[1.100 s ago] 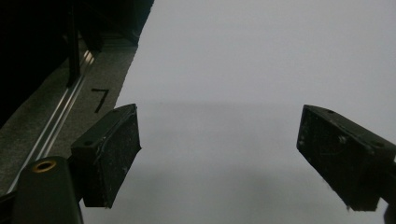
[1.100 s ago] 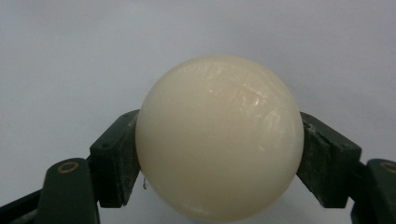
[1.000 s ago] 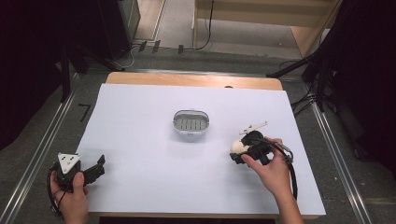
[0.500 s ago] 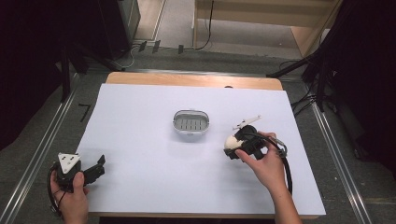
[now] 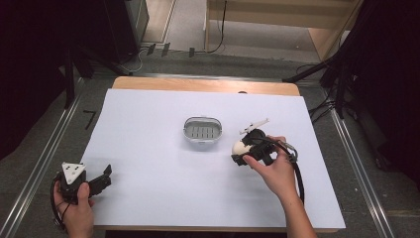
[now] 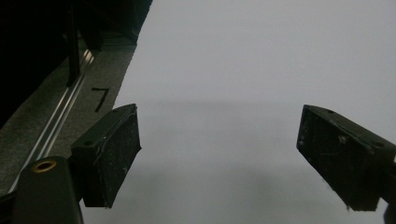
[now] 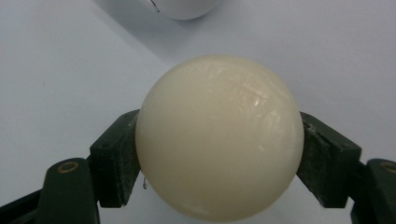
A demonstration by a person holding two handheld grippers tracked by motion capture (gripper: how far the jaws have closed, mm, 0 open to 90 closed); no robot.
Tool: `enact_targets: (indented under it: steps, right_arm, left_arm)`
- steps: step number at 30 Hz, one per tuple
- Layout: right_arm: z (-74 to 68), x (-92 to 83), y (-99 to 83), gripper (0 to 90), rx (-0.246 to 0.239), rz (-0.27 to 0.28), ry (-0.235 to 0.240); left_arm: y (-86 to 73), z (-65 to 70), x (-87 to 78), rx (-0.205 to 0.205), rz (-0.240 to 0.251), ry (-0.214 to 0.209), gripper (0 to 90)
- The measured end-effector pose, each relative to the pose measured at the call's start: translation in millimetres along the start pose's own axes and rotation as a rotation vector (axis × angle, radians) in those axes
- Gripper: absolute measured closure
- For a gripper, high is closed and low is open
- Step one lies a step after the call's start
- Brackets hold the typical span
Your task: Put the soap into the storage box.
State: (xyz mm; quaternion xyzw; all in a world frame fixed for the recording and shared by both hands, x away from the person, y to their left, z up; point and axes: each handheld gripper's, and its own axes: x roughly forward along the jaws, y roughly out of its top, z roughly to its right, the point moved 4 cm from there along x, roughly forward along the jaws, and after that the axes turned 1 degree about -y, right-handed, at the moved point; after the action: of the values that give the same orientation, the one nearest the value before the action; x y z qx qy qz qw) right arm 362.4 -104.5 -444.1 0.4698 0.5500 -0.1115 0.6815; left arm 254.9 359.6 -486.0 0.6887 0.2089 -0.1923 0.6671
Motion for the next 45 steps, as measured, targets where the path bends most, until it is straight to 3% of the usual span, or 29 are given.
enact_targets:
  steps: [45]
  right_arm:
    - [-31.4, 13.0, 50.6, 24.9, -0.057, -0.001, 0.015]
  left_arm:
    - [0.1, -0.4, 0.3, -0.004, -0.008, -0.011, 14.4]
